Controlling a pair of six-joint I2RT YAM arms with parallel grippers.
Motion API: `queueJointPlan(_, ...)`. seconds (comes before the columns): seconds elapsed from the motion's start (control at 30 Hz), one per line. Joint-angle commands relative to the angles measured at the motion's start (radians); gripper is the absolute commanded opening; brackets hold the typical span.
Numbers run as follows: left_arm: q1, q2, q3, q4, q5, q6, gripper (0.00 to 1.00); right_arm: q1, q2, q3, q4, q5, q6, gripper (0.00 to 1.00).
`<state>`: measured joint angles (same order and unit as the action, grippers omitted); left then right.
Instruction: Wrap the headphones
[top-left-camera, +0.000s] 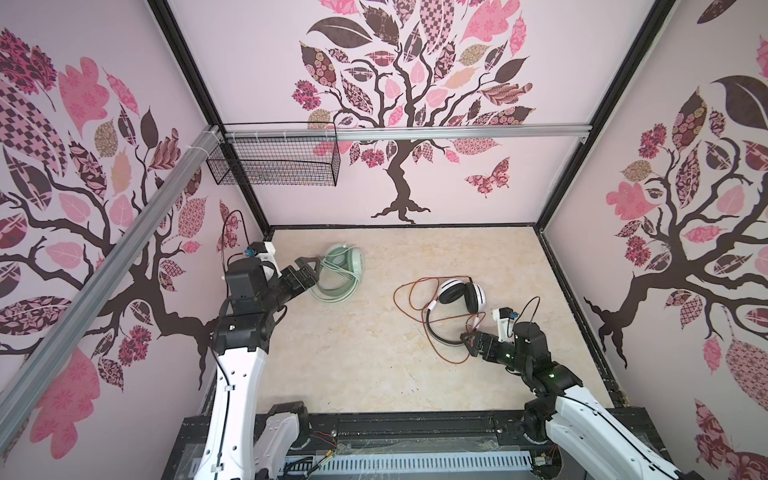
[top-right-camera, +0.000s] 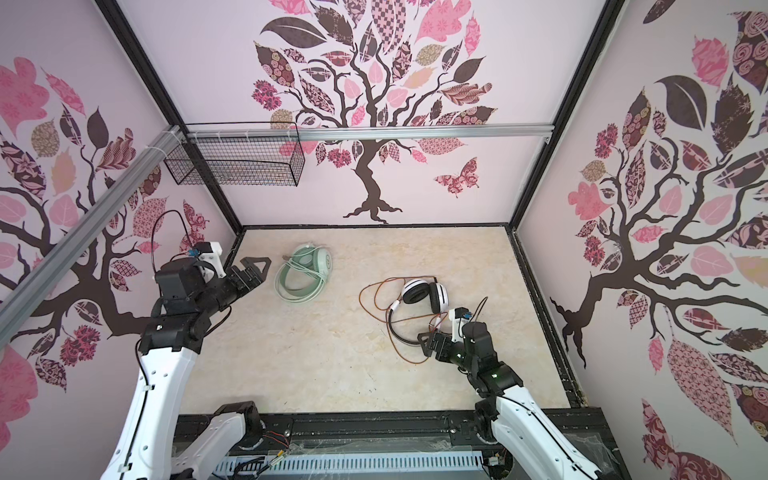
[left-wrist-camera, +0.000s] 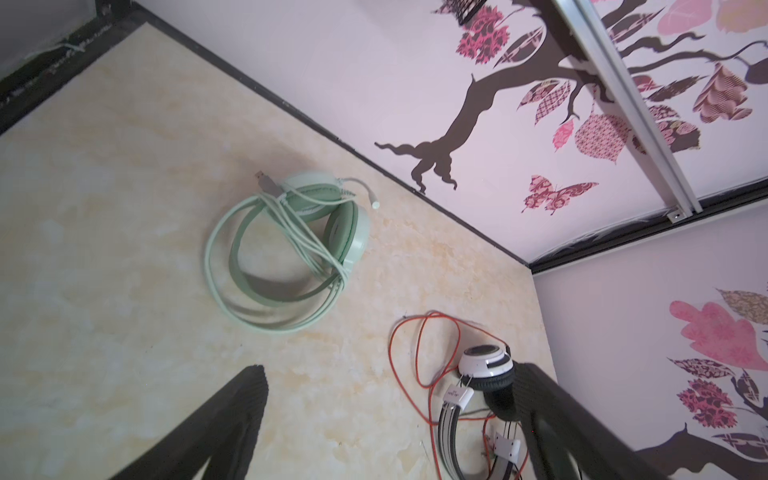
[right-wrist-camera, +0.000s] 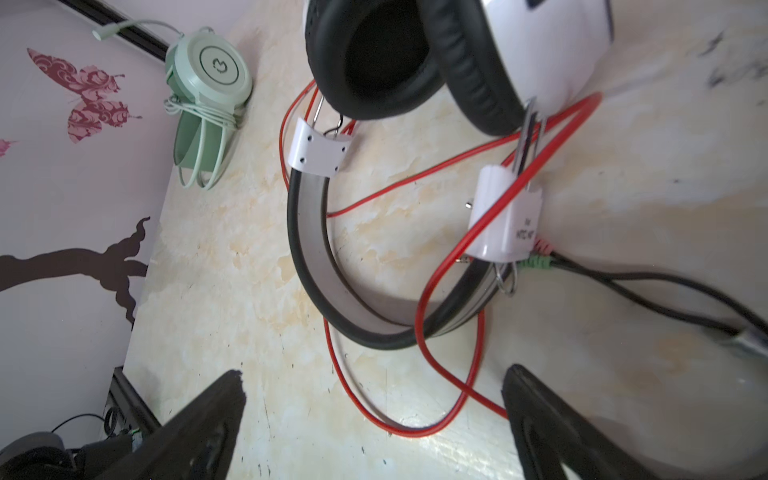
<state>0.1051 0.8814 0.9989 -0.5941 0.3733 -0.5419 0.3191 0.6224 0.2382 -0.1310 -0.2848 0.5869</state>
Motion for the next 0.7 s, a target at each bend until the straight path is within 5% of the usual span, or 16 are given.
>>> queueJointPlan(0.0, -0.014, -0.080, -0.102, -0.090, 0.022, 0.021, 0.96, 0.000, 0.004, 0.124, -0.129, 0.161, 0.027, 1.00)
queueJointPlan(0.23, -0.086, -0.212, -0.155, -0.130, -0.011, 0.084, 0.96, 0.000, 0.304, 0.410, -0.253, 0.362, -0.080, 0.99)
queueJointPlan(0.5, -0.092, -0.242, -0.175, -0.082, 0.027, 0.084, 0.96, -0.002, 0.621, 0.581, -0.190, 0.417, -0.300, 0.99)
queueJointPlan(0.67, -0.092, -0.243, -0.184, -0.068, 0.053, 0.080, 0.96, -0.002, 0.715, 0.603, -0.142, 0.401, -0.382, 0.90)
